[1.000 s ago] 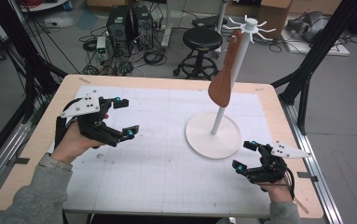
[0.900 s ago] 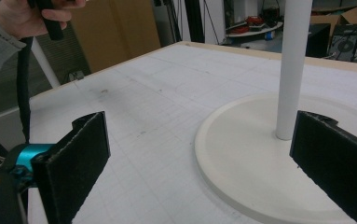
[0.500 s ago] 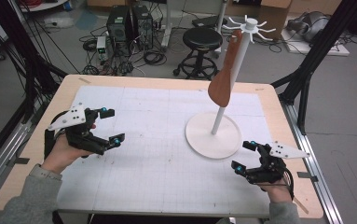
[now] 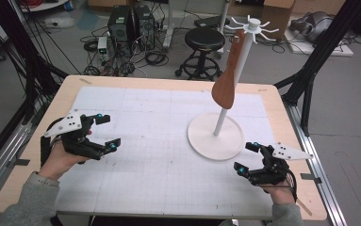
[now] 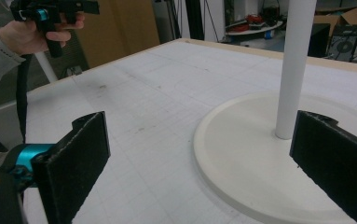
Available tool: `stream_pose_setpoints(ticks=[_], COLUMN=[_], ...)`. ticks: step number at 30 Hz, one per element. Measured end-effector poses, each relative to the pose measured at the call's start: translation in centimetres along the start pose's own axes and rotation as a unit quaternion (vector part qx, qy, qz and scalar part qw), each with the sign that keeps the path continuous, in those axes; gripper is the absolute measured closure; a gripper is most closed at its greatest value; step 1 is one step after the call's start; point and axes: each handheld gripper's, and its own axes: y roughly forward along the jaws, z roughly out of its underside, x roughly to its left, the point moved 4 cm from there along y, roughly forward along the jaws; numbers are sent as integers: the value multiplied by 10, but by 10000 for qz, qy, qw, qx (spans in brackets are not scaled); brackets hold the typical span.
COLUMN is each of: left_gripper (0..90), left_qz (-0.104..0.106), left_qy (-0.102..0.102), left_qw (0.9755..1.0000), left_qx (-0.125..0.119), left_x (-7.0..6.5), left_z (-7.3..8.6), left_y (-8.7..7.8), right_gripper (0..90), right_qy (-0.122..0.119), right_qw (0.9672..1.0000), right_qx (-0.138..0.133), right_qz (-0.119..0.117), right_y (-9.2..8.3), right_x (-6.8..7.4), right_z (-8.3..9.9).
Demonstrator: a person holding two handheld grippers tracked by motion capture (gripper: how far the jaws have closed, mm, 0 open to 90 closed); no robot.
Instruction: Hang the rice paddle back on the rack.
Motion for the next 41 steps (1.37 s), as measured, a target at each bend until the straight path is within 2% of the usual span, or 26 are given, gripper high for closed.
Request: stream_pose_setpoints(ticks=[4, 6, 10, 15, 21, 27, 33, 41], left_gripper=[57, 57, 56, 57, 57, 57, 57, 57], left_qz=[-96, -99, -206, -318, -586, -787, -773, -666], left_qy=[-125, -265, -415, -339, -429, -428, -437, -477], left_qw=[9999, 9996, 9989, 9989, 9972, 9959, 9960, 9966], left_qx=[60, -41, -2, -96, 156, 121, -7, -26], left_x=[6, 9, 15, 15, 23, 26, 23, 22], left_z=[14, 20, 27, 29, 48, 57, 60, 60], left_y=[-7, -12, -20, -27, -35, -47, -60, -56], right_gripper=[36, 36, 36, 36, 35, 35, 35, 35], right_qy=[21, 9, 8, -25, -16, -43, -63, -122], right_qw=[10000, 10000, 10000, 10000, 10000, 9999, 9996, 9993], right_qx=[11, 30, 69, 77, -26, -72, -136, -264], right_qz=[0, -3, 2, 7, 77, 147, 226, 252], right_y=[0, 1, 3, 3, -1, -2, -4, -7], right_x=[0, 0, 0, 0, -1, -2, -2, -1], right_z=[0, 1, 1, 1, 0, -1, -1, -3])
